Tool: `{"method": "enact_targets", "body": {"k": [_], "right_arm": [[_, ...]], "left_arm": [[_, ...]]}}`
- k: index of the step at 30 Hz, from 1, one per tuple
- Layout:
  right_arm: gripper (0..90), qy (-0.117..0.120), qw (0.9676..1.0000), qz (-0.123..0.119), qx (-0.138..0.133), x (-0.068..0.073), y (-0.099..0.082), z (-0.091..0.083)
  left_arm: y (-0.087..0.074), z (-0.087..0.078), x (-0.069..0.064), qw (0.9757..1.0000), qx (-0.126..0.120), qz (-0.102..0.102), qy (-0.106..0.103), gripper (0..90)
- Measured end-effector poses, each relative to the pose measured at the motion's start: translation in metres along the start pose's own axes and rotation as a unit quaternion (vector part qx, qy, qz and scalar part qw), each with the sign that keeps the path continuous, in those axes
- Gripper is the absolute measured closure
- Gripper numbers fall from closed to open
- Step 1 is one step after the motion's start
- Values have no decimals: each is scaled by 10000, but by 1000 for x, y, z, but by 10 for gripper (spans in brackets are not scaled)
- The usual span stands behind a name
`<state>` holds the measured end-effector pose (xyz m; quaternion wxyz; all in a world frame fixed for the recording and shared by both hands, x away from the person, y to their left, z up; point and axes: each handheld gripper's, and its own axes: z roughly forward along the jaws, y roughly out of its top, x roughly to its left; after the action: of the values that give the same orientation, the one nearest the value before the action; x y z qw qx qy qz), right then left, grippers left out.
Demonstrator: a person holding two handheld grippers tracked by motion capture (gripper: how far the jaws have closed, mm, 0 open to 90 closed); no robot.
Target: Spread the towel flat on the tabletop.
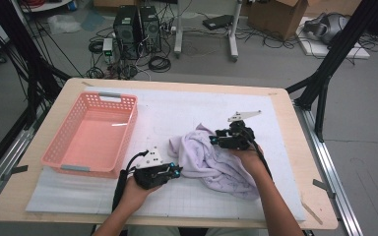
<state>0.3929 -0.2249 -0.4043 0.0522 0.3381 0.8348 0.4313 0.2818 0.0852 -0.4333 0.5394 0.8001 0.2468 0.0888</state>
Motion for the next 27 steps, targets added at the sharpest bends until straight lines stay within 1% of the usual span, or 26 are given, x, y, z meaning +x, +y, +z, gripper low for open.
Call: {"method": "enact_targets", "body": {"k": [1,2,3,5,6,7,8,9,10,11,12,13,14,15,16,17,18,19,20,21,22,23,24,25,26,27], "right_arm": [[876,-215,9995,-242,35,-3,5,-3],[879,-345,9992,-185,-117,-6,7,-10],[884,-499,9980,-115,-379,-10,8,-19],[887,-759,9943,66,-752,-18,9,-37],[887,-950,9917,84,-867,-22,10,-45],[887,-1126,9888,109,-976,-25,10,-53],[888,-1280,9854,199,-1106,-28,9,-60],[888,-1435,9816,232,-1235,-31,9,-68],[889,-1586,9775,289,-1360,-34,9,-74],[889,-1728,9735,330,-1460,-37,9,-80],[889,-1877,9699,336,-1517,-40,10,-84],[889,-1877,9699,336,-1517,-40,10,-84],[889,-2116,9642,348,-1560,-44,13,-89],[889,-2116,9642,348,-1560,-44,13,-89],[889,-2356,9583,348,-1578,-48,17,-91],[889,-2453,9555,367,-1598,-50,19,-90],[889,-2453,9555,367,-1598,-50,19,-90],[889,-2584,9511,441,-1633,-54,20,-90],[889,-2584,9511,441,-1633,-54,20,-90],[889,-2739,9465,520,-1625,-58,20,-89],[889,-2881,9430,559,-1570,-59,19,-88],[889,-3016,9394,636,-1501,-62,17,-87],[889,-2991,9399,775,-1452,-66,15,-87],[888,-2970,9406,892,-1379,-71,11,-87],[884,-2928,9420,982,-1315,-74,8,-87],[875,-2932,9420,1017,-1280,-75,4,-87]], "left_arm": [[3,-5,4,9999,-103,-9,127,877],[3,-5,4,9999,-103,-9,127,877],[6,-8,7,9997,-172,-12,171,877],[20,-15,18,9983,-387,-22,435,878],[20,-15,18,9983,-387,-22,435,878],[31,-16,24,9973,-414,2,614,878],[31,-16,24,9973,-414,2,614,878],[36,-16,27,9968,-439,-10,671,877],[50,-14,32,9955,-481,43,810,878],[50,-14,32,9955,-481,43,810,878],[57,-11,35,9949,-479,79,881,878],[63,-8,39,9944,-456,93,947,878],[70,-3,43,9939,-428,110,1010,878],[76,2,48,9930,-390,106,1107,878],[82,8,54,9922,-327,91,1195,878],[87,14,61,9915,-291,15,1271,878],[91,20,68,9906,-226,-69,1349,878],[94,32,80,9891,-103,-269,1442,877],[94,32,80,9891,-103,-269,1442,875],[92,43,86,9882,-69,-523,1441,858],[92,43,86,9882,-69,-523,1441,782],[89,51,86,9871,-152,-890,1319,653],[88,54,85,9883,-121,-978,1167,553],[88,56,82,9900,-103,-968,1026,497],[86,58,77,9919,-165,-885,895,471],[86,58,77,9919,-165,-885,895,464]]}}
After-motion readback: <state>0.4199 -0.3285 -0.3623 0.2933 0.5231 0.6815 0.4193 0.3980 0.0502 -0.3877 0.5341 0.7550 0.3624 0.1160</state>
